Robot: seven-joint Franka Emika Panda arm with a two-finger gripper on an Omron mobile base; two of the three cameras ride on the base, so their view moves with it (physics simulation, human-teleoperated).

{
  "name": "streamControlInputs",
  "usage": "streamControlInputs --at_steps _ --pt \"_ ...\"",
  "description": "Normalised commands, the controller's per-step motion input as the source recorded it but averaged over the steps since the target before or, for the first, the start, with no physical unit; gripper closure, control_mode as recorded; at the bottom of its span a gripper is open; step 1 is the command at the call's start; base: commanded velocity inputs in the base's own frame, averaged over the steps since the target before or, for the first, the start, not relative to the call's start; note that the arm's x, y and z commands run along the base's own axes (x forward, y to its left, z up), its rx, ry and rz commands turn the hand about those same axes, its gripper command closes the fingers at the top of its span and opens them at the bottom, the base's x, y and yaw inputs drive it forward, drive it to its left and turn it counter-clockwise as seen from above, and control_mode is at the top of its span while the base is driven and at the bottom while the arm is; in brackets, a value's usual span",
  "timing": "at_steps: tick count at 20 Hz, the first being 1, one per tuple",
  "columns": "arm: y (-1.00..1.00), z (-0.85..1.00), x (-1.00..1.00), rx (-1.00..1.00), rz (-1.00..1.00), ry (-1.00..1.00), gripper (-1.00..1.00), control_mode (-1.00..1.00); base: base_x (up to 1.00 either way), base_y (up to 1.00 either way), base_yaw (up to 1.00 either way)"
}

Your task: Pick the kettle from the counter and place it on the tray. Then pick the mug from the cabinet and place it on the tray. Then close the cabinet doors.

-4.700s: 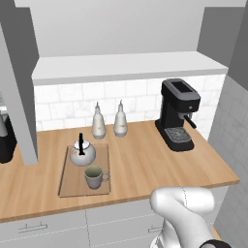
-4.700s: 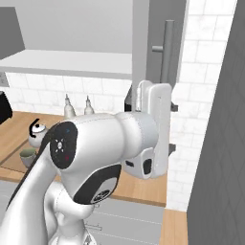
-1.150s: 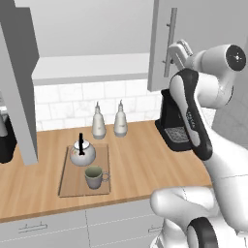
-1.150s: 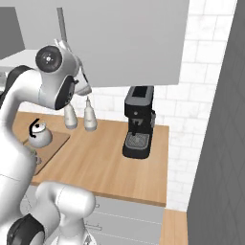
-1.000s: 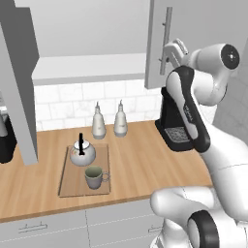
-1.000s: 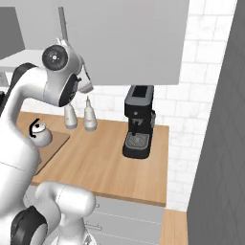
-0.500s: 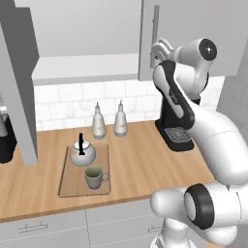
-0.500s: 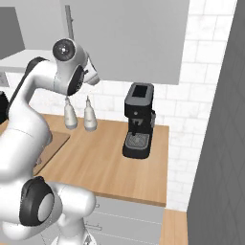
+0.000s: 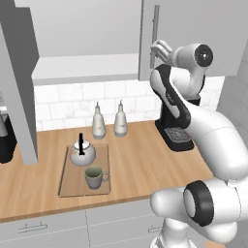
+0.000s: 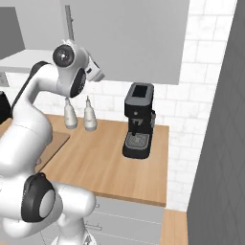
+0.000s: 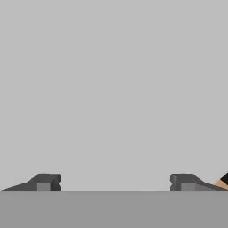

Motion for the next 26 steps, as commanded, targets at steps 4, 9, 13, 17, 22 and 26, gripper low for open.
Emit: streamControlInputs --at_steps 4,9,13,17,22,26 --pt "0.08 -0.32 0.68 -0.06 -0.02 -0.01 -1.00 -1.00 0.00 0.00 0.00" --pt "0.09 -0.32 0.78 -0.06 -0.04 0.00 -1.00 -1.00 0.00 0.00 0.00" --pt "0.08 -0.26 0.57 -0.03 -0.03 0.01 -1.00 -1.00 0.00 0.00 0.00" --pt "0.07 -0.02 -0.08 0.00 0.00 0.07 -1.00 -1.00 0.00 0.00 0.00" --pt "0.03 0.09 -0.44 0.00 0.00 0.02 -1.00 -1.00 0.00 0.00 0.00" --pt "0.02 0.15 -0.57 0.00 0.00 0.01 -1.00 -1.00 0.00 0.00 0.00"
